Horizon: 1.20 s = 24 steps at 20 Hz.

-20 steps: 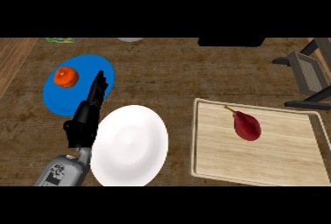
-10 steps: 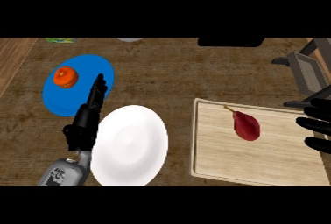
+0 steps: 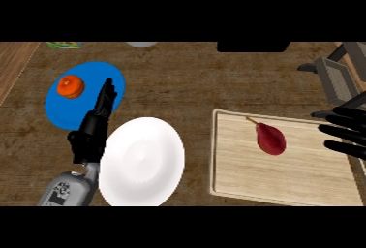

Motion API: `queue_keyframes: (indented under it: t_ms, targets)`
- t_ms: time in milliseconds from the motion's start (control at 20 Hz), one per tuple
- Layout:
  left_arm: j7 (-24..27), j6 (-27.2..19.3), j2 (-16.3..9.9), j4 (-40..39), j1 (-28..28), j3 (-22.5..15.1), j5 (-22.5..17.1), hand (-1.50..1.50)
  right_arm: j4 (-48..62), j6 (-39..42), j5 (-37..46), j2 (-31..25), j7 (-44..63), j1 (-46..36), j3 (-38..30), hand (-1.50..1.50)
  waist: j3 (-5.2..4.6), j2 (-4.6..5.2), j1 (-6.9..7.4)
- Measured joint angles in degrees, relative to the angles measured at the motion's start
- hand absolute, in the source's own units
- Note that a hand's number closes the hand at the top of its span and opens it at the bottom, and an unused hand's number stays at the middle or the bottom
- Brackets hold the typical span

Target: Pick the pear from the tray and place it in the tiered basket

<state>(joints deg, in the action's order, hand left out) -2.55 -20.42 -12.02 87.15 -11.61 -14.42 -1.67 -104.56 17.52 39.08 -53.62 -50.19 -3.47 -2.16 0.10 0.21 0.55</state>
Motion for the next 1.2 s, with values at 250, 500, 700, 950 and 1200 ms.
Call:
queue_keyframes:
  t_ms: [250, 500, 700, 950, 1200]
  targets:
    - [1.14, 1.52, 0.14, 0.23, 1.39, 1.21, -0.08, 0.00, 3.49, -4.60, 4.16, 0.70, -3.61, -0.73, 2.34, -1.50, -0.06, -0.11, -0.17]
    - [0.92, 2.34, 0.86, -0.40, 1.35, 2.03, 0.42, 0.00, 7.01, -9.11, 7.61, 2.63, -7.16, -2.54, 3.90, -1.50, -0.08, -0.14, -0.24]
    - [0.73, 2.49, 2.13, -1.19, 0.59, 2.75, 1.88, 0.00, 8.27, -9.60, 10.38, 6.31, -6.99, -4.37, 4.60, -1.50, -0.09, -0.17, -0.36]
    - [1.48, 3.24, 3.17, 0.17, 2.79, 2.92, 3.40, 0.00, 12.26, -9.00, 13.73, 10.33, -6.06, -8.16, 4.72, -1.50, -0.11, -0.19, -0.30]
    - [-0.75, 3.74, 3.91, 2.46, 2.92, 3.09, 4.76, 0.00, 16.13, -9.03, 16.56, 12.27, -6.29, -9.37, 5.06, -1.50, -0.10, -0.19, -0.29]
